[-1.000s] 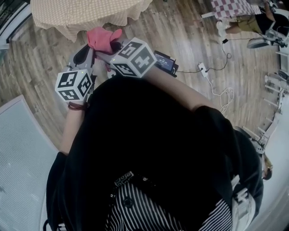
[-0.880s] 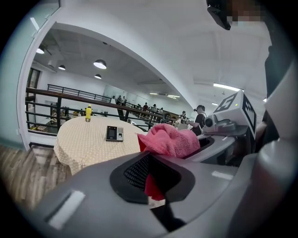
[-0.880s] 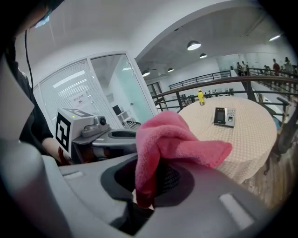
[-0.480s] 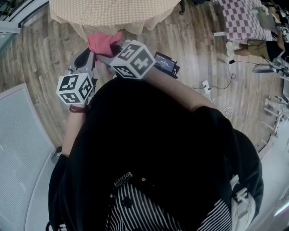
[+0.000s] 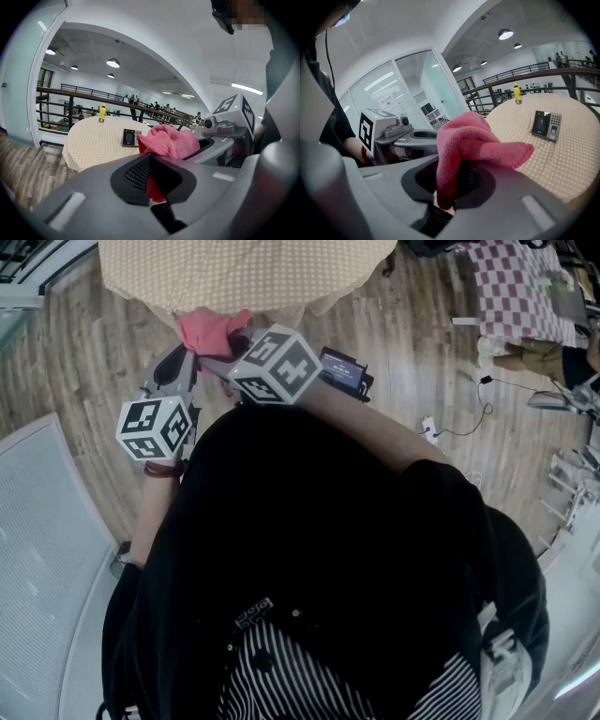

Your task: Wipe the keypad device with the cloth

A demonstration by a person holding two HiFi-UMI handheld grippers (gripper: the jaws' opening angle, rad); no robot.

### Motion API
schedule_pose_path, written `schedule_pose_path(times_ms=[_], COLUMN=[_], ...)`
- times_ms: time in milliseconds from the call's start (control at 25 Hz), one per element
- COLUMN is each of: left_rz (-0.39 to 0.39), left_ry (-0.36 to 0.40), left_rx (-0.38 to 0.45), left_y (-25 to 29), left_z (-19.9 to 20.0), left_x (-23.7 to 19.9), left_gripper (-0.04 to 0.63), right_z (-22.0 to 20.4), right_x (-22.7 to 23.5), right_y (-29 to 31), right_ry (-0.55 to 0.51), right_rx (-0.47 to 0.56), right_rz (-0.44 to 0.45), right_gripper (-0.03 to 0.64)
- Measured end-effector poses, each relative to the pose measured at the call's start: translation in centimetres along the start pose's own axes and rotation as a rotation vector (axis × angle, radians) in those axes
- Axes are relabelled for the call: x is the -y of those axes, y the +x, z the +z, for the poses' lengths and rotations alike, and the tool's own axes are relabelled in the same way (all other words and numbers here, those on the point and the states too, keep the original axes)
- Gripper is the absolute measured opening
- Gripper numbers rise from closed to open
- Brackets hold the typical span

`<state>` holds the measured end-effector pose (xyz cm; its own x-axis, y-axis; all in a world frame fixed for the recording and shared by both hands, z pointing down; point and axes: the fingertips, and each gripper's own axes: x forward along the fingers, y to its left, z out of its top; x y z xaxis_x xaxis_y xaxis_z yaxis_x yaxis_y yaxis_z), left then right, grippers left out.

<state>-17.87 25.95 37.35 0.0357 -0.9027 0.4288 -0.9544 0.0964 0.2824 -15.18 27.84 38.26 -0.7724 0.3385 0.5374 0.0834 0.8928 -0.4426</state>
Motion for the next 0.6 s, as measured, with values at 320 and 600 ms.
schedule_pose_path(times_ms=[320, 600], left_rz=[0.035, 0.019], left_ry=[0.003, 0.021], left_rx=[-0.017, -0.034], left_y=[7.8, 15.3], left_z=[5.9, 12.1], left_x=[-1.1, -1.2], left_gripper=[0.005, 0.005], right_z=[5.3, 10.6], right_x=[8.1, 15.7], right_y=[-1.9, -4.8], right_ry=[0.013, 0.019], right_rx=[0.007, 0.021], right_rz=[0.047, 0.08], right_gripper=[0.063, 0.063])
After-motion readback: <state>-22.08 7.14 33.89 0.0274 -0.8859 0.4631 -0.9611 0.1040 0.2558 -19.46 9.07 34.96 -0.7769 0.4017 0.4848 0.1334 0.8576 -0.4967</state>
